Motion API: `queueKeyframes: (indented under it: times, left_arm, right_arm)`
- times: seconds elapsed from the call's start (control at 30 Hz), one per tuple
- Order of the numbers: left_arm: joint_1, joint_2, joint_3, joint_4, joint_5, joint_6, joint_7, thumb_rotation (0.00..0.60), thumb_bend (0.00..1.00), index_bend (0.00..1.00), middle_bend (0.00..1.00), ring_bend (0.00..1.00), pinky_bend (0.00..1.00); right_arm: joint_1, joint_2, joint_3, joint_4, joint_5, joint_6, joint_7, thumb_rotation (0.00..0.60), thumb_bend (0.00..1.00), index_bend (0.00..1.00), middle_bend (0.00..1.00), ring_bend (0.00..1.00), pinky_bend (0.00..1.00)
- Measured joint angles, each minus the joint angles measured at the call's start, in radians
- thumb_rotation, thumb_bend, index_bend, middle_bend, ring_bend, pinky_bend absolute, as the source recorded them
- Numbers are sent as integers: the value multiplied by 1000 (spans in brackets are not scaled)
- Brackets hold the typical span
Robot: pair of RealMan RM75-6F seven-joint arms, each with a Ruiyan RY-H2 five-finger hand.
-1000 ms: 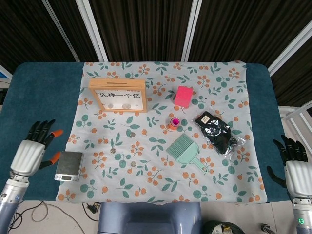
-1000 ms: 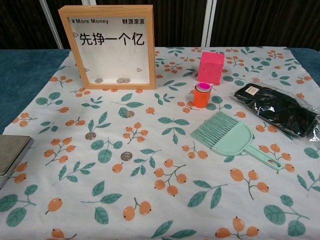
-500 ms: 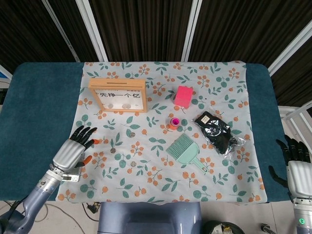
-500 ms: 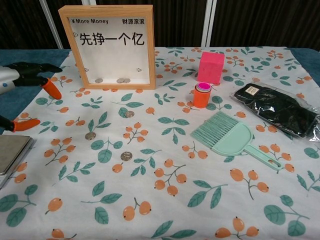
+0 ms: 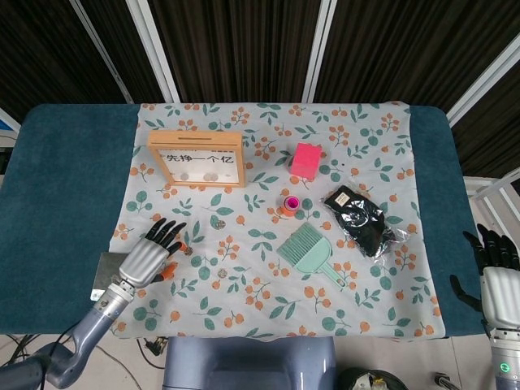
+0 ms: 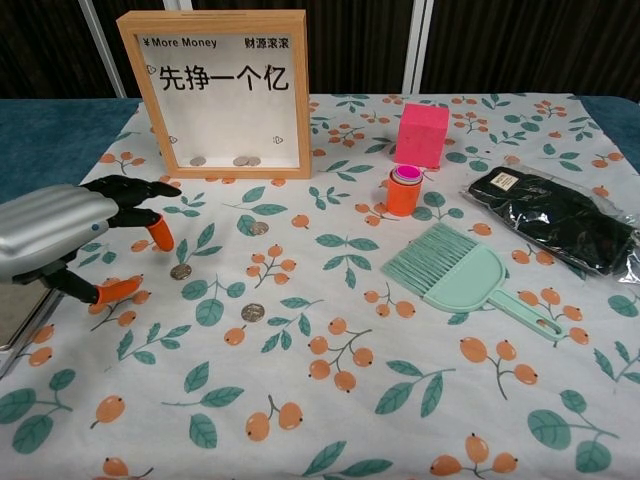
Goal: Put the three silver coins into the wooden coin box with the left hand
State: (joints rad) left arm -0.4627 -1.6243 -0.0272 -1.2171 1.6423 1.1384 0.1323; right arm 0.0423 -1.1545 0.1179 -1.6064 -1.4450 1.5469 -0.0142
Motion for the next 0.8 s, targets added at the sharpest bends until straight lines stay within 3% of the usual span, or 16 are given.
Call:
queueKeyframes:
  times: [0.8]
  left_arm:
    - [-61, -86, -3, 132, -49, -50, -33, 600, 368, 422, 28, 0, 0]
  right_arm:
    - [-2, -1, 6, -1, 9, 1, -1, 600, 394, 149, 46, 22, 0]
